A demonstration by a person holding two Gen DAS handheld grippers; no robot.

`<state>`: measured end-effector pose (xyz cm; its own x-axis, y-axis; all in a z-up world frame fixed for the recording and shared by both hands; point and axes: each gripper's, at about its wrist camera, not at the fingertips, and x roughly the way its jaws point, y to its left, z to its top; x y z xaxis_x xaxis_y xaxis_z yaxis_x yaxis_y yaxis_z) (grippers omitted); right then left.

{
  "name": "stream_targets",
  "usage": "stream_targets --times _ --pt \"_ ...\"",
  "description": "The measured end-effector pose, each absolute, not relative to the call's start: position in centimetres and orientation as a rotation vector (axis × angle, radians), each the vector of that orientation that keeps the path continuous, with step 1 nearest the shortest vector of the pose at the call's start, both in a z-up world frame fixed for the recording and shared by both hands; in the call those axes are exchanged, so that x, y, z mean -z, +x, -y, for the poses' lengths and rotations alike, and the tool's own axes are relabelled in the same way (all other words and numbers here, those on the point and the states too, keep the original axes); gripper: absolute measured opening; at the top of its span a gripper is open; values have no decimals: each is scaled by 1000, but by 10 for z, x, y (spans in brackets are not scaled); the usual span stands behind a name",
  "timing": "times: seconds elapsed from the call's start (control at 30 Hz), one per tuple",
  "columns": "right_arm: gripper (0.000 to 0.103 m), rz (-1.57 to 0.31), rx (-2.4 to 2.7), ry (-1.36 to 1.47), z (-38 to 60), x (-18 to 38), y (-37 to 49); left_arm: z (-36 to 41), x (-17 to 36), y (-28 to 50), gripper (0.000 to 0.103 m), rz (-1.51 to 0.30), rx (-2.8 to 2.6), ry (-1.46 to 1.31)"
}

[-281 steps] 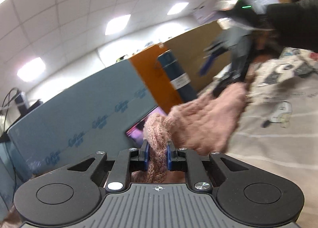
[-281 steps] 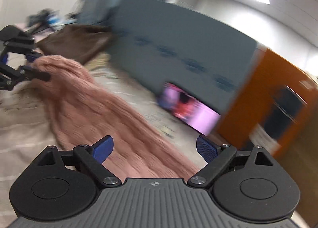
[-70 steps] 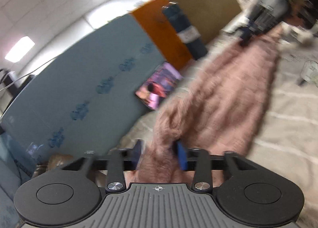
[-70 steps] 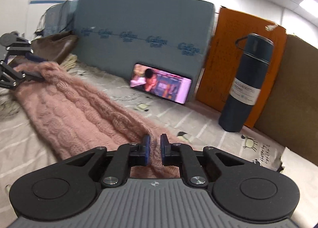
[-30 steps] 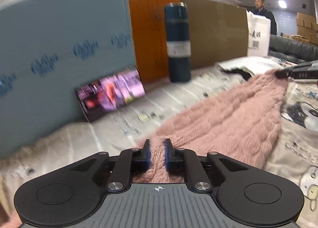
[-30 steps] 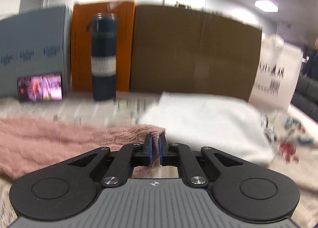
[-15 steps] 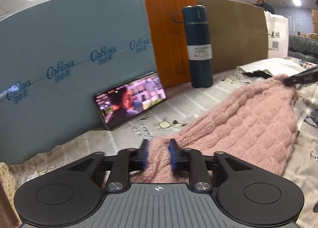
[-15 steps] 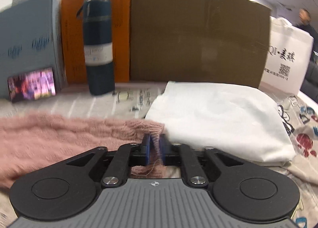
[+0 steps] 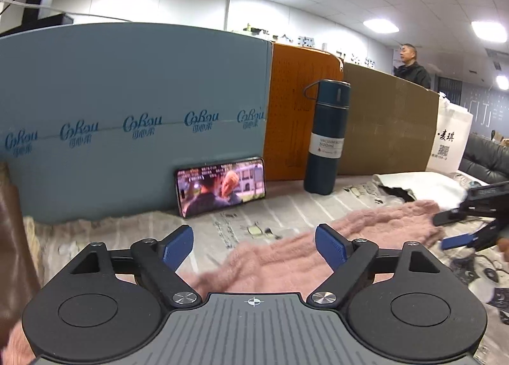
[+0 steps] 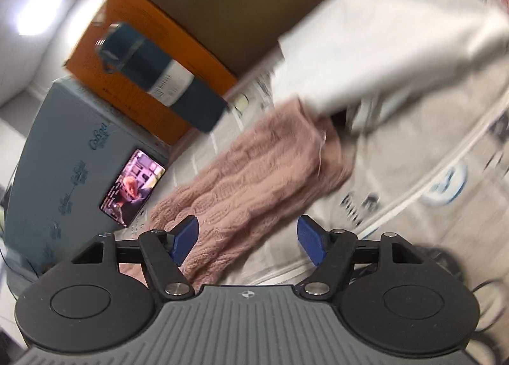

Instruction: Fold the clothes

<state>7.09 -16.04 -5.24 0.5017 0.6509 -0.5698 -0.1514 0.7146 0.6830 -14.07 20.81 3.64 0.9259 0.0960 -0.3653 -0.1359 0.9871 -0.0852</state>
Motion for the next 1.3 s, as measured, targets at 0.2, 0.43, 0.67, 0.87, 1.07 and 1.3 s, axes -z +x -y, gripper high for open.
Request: stream_targets --times 0.2,0.43,0.67,0.87,1.07,1.3 --pt "68 -852 -456 773 153 65 84 -210 -30 -168 87 -365 -136 -141" --pt "17 -793 -352 708 143 62 74 -217 -23 -171 88 -363 -165 -133" --pt "12 -593 -406 756 173 22 47 -219 -17 -170 88 -375 -175 -102" --pt "12 -533 -367 552 175 5 45 -218 -16 -169 88 -384 -214 -63" --pt "12 -480 -500 398 135 14 32 -225 2 -155 90 -481 -245 -67" --pt "13 -427 -659 171 87 10 -1 -234 -8 -167 90 -403 -255 -152"
